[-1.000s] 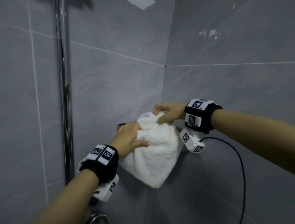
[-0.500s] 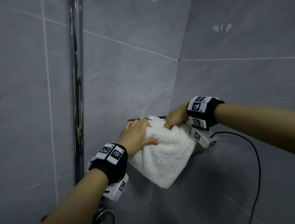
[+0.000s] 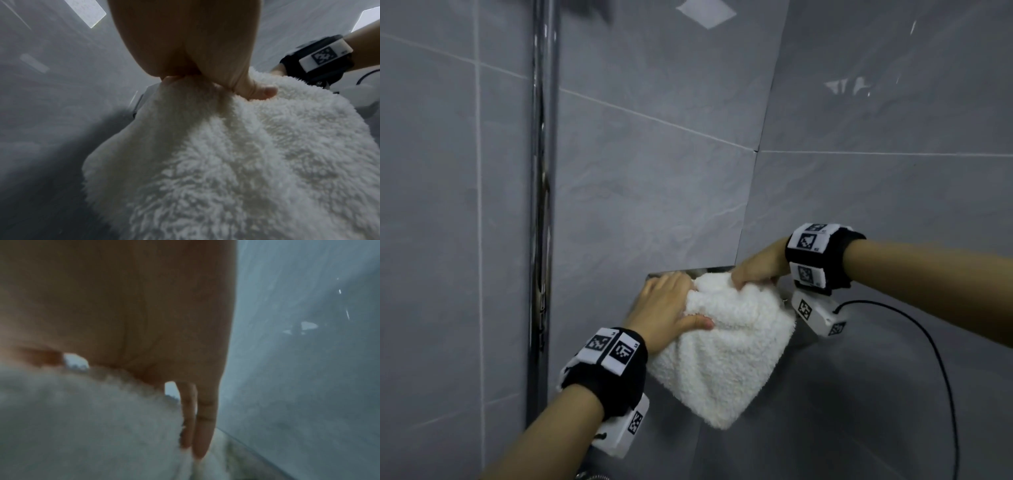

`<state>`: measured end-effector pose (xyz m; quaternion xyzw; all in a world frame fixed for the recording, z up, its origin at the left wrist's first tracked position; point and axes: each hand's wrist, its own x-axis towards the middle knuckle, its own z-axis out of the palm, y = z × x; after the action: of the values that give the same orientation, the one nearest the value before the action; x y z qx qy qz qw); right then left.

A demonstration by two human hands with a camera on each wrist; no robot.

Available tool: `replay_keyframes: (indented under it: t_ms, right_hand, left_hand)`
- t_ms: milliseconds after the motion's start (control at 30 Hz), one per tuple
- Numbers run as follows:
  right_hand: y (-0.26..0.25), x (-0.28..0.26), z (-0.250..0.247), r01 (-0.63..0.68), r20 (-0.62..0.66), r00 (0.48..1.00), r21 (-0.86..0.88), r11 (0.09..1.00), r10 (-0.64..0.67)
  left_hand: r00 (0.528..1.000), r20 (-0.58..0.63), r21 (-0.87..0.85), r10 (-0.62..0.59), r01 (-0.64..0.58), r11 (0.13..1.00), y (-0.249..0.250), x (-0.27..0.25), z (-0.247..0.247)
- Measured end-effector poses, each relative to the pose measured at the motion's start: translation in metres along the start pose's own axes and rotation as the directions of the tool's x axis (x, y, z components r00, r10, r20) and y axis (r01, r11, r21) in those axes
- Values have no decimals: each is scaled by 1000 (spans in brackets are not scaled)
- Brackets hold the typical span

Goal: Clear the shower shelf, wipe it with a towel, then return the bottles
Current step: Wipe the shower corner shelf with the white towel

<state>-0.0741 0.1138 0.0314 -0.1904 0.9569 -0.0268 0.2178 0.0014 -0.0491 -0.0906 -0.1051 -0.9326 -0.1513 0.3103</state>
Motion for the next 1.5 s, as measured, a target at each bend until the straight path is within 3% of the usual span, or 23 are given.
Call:
replay_keyframes:
  t_ms: [167,367,433,567,600,733,1033,1100,1167,1267,1333,1400,1500]
  right_hand:
    - [6,11,5,-69,62,996,8,998,69]
    - [20,-1,5,-77,19,997,33,996,77]
    - [26,-8,2,-38,9,999,45,998,38]
    - [23,-19,-13,130,-200,963,-234,963,-179]
    - [22,-18,-13,137,-200,961,-262,955,-192]
    - [22,-9,6,10,35,999,-182,983,-4]
    - [31,-17,12,-136,11,991,79,987,136]
    - [36,-22,2,-46,-54,997,38,998,48]
    - [32,-29,-8,115,-160,979,-80,990,-127]
    - [18,-28,-22,359,-277,898,13,933,-341]
    - [4,-24,-24,430,-330,858,41,902,-394]
    - [-3,-10,-19,382,-259,895,22,924,-364]
    - [-1,11,2,181,43,982,74,981,-185]
  left_hand:
    - [1000,14,-9,5,-5,1000,1,0,-4]
    - [1000,8,-61,2,-1,998,0,-2,-5]
    - [1000,24,-61,-13,14,998,0,-2,-3]
    - [1000,8,-48,-14,14,999,-1,0,-2]
    - [1000,7,-42,-10,10,999,-2,0,-2]
    - [1000,0,-46,11,-11,999,-2,0,-1]
    - [1000,4,-41,4,-3,999,-4,0,0]
    - [1000,-6,-54,-5,5,999,-4,0,3]
    - [1000,-12,-46,-11,10,999,-4,0,4]
    - [999,-24,-46,-27,26,999,-2,0,4]
    - [999,-40,-58,-25,22,998,-1,-1,3]
    - [999,-48,-65,-17,14,998,0,-2,2]
    - [999,-6,-72,-40,39,997,2,-2,1]
